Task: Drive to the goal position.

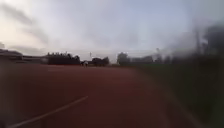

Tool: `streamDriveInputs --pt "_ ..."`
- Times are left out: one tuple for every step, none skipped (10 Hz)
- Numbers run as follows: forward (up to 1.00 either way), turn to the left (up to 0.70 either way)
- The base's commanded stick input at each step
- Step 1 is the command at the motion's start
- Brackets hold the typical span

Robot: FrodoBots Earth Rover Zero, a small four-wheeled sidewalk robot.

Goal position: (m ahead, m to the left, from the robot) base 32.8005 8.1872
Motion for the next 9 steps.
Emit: streamDriveInputs --pt "0.70 -0.21" --pt "0.70 -0.02" --pt "0.70 0.00" --pt "0.70 0.00" --pt "0.70 0.00" --pt "0.70 0.00" --pt "0.70 0.00" --pt "0.70 0.00" --pt "0.70 0.00"
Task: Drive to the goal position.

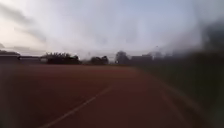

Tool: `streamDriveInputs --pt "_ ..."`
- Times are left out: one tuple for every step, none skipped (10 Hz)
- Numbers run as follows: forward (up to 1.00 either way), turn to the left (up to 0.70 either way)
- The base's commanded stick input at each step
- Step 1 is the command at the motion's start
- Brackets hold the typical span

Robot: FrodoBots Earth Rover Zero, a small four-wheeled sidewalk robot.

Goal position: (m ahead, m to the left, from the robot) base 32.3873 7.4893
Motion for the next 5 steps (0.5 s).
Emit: streamDriveInputs --pt "0.70 0.00" --pt "0.70 0.00" --pt "0.70 0.00" --pt "0.70 0.00" --pt "0.70 0.00"
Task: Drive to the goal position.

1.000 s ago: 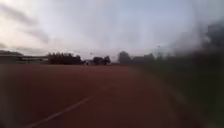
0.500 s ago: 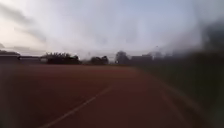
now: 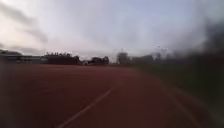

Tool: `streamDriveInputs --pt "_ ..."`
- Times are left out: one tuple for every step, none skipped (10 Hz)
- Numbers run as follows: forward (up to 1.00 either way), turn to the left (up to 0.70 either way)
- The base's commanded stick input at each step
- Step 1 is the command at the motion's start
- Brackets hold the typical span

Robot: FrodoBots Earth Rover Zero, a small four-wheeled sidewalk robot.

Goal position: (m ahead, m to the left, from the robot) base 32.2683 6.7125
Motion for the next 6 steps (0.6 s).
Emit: streamDriveInputs --pt "0.70 0.00" --pt "0.70 0.00" --pt "0.70 0.00" --pt "0.70 0.00" --pt "0.70 0.00" --pt "0.70 0.00"
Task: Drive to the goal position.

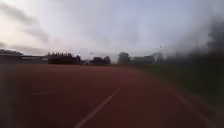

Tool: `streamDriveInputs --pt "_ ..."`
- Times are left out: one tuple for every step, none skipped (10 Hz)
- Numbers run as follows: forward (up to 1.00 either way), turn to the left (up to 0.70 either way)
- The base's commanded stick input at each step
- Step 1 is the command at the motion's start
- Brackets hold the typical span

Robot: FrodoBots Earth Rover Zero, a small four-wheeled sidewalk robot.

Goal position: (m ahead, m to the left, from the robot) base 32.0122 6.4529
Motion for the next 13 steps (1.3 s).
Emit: streamDriveInputs --pt "0.70 0.00" --pt "0.70 0.00" --pt "0.70 0.00" --pt "0.70 0.00" --pt "0.70 0.00" --pt "0.70 0.00" --pt "0.70 0.00" --pt "0.70 0.00" --pt "0.70 0.00" --pt "0.70 0.00" --pt "0.70 0.00" --pt "0.70 0.00" --pt "0.57 0.00"
